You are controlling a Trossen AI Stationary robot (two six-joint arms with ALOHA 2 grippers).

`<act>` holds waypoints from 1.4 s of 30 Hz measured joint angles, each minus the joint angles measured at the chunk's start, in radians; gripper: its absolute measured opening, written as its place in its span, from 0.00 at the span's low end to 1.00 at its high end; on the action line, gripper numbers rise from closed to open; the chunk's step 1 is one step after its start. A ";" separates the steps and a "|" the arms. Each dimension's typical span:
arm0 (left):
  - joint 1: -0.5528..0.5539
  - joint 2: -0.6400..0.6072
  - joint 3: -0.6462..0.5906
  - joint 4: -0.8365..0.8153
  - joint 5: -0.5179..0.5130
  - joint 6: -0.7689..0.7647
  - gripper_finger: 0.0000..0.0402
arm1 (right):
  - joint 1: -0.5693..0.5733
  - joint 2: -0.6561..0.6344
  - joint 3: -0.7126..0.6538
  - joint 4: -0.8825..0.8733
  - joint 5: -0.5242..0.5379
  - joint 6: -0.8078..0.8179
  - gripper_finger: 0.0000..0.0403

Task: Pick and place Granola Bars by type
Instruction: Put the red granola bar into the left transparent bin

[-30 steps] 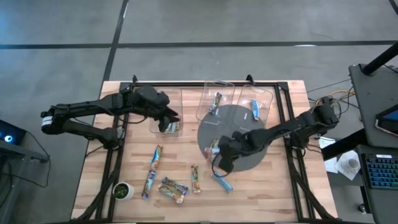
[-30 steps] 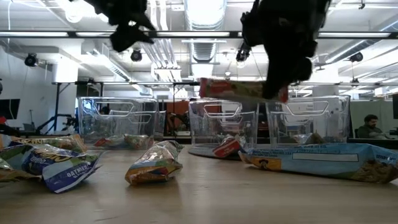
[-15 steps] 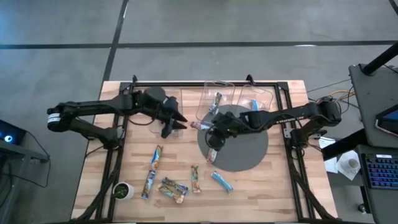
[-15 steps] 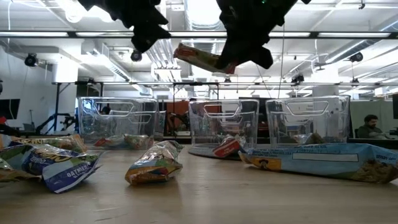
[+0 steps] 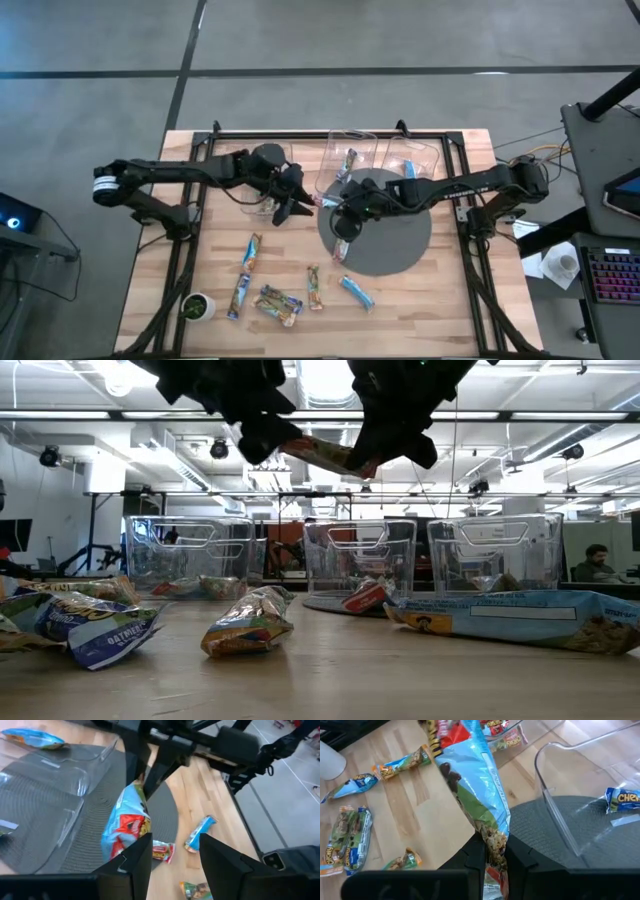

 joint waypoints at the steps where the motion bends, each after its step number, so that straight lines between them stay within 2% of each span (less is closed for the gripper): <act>1: 0.000 0.010 0.000 0.013 -0.001 0.000 0.36 | 0.000 0.000 0.000 0.000 0.000 0.000 0.08; 6: 0.002 0.019 0.000 0.013 -0.027 -0.020 0.36 | 0.000 0.000 -0.001 -0.026 0.000 0.001 0.08; 11: 0.002 -0.034 0.000 -0.012 -0.056 -0.015 0.36 | -0.001 0.000 -0.006 -0.095 0.000 0.024 0.08; 16: 0.022 -0.035 0.000 -0.047 -0.092 0.004 0.36 | 0.009 -0.002 -0.008 -0.060 0.000 -0.013 0.08; 27: 0.037 -0.007 0.000 -0.070 -0.080 0.004 0.36 | 0.009 -0.006 -0.004 -0.051 -0.001 -0.046 0.08; 32: 0.037 0.033 0.000 -0.016 -0.019 -0.024 0.36 | 0.008 -0.006 -0.005 -0.037 -0.002 -0.051 0.08; 42: 0.035 0.079 0.000 0.062 0.032 -0.076 0.36 | 0.008 -0.007 -0.004 -0.016 0.001 -0.040 0.08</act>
